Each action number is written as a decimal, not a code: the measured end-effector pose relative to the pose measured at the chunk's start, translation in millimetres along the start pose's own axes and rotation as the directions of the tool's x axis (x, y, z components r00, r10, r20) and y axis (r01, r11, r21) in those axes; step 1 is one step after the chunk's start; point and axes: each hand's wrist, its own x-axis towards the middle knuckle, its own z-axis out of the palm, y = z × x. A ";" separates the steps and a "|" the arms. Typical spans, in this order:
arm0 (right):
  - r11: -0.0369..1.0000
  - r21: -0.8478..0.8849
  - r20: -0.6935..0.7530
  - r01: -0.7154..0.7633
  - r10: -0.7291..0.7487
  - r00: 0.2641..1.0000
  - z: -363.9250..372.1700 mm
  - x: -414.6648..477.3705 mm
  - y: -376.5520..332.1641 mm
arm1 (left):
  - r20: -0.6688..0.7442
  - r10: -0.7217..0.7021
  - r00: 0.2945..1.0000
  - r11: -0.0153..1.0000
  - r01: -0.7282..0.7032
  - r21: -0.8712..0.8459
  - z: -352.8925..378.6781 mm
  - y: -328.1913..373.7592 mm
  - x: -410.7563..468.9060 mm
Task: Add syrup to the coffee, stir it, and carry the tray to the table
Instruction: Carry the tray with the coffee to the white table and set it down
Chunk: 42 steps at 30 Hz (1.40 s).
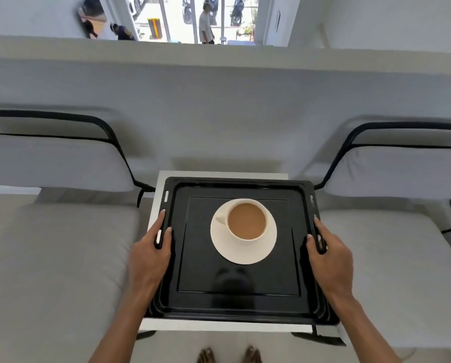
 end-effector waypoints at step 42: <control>0.998 -0.051 -0.045 -0.047 0.045 0.998 227.2 85.6 146.6 | -0.018 0.036 0.999 0.992 -0.033 0.122 207.9 -137.6 92.6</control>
